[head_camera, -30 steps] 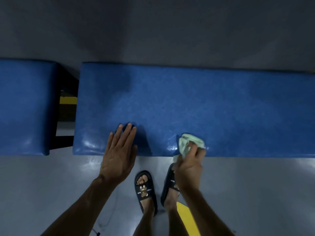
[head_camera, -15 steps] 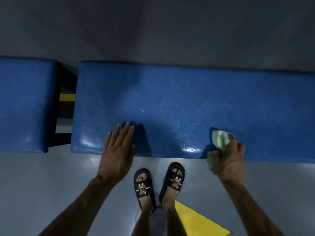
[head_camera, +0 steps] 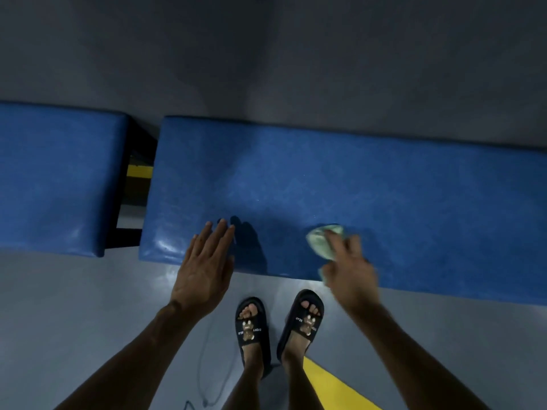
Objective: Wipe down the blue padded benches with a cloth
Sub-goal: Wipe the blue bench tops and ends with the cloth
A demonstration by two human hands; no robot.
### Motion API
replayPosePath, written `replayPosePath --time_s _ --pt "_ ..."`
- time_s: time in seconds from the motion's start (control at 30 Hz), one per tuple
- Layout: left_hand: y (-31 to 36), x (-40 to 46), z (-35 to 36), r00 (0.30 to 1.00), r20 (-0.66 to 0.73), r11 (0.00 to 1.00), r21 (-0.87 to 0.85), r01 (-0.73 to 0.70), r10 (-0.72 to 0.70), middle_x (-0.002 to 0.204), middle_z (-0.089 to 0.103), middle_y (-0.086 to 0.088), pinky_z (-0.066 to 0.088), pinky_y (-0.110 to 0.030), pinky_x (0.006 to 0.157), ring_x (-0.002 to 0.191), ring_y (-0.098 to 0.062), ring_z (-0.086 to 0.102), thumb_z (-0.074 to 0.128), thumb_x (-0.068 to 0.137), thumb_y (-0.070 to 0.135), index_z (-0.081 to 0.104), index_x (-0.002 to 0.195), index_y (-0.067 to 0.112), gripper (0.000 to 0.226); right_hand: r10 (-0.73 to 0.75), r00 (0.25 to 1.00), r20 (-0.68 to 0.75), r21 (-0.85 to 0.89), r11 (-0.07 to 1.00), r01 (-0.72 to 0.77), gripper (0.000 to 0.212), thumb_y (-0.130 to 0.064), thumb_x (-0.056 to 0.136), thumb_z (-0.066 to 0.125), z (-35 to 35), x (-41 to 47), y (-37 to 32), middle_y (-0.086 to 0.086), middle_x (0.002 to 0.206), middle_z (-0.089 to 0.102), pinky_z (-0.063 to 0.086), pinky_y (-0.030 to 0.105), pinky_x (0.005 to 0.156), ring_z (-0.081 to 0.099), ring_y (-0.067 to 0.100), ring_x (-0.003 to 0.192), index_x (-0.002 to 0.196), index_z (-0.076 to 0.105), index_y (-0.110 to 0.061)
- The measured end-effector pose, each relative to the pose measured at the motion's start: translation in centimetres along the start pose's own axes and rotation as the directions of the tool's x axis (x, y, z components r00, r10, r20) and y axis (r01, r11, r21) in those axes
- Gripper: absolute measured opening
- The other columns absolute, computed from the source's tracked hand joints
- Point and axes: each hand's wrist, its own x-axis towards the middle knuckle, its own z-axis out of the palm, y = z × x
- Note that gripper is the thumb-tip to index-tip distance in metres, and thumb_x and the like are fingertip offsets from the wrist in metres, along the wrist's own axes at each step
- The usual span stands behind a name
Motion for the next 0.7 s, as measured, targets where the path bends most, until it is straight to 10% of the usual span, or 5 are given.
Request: replayPosePath --time_s 0.17,0.33,0.5,0.7 --pt "-0.3 0.3 -0.2 1.000 0.003 1.000 0.017 -0.003 0.003 0.165 0.011 -0.001 0.010 -0.047 0.124 0.153 -0.021 0.000 0.022 0.100 0.048 0.019 0.157 0.019 0.064 0.226 0.955 -0.193 -0.035 0.971 -0.237 0.053 -0.024 0.086 0.056 -3.3 -0.6 6.6 0.012 0.114 0.041 0.038 0.033 0.065 0.042 0.028 0.064 0.138 0.044 -0.022" --pt "-1.4 0.3 0.1 1.000 0.016 1.000 -0.017 -0.017 0.017 0.165 0.012 -0.002 0.012 -0.050 0.123 0.154 -0.022 0.001 0.023 0.100 0.049 0.019 0.157 0.019 0.065 0.323 0.913 -0.250 0.126 0.946 -0.300 0.064 -0.014 0.085 0.067 1.3 -1.1 2.0 0.016 0.132 0.038 0.051 0.041 0.073 0.060 0.042 0.081 0.144 0.043 -0.019" --pt "-2.7 0.6 0.1 0.999 -0.014 0.995 -0.083 -0.047 0.046 0.165 0.016 -0.003 0.020 -0.055 0.121 0.154 -0.024 0.007 0.030 0.101 0.042 0.020 0.157 0.016 0.063 0.304 0.923 -0.235 0.377 0.904 -0.201 0.054 -0.017 0.095 0.057 6.9 -1.0 -8.0 0.004 0.132 0.047 0.047 0.019 0.073 0.052 0.012 0.092 0.146 0.042 -0.028" --pt "-4.3 1.6 -1.1 0.992 -0.036 0.989 -0.091 -0.120 0.117 0.164 0.021 -0.007 0.023 -0.057 0.119 0.153 -0.026 0.011 0.031 0.101 0.039 0.024 0.156 0.012 0.061 -0.179 0.982 -0.065 0.109 0.976 0.186 0.067 -0.021 0.092 0.050 7.5 -0.7 -8.4 0.009 0.130 0.038 0.055 0.035 0.081 0.056 0.024 0.095 0.155 0.027 -0.024"
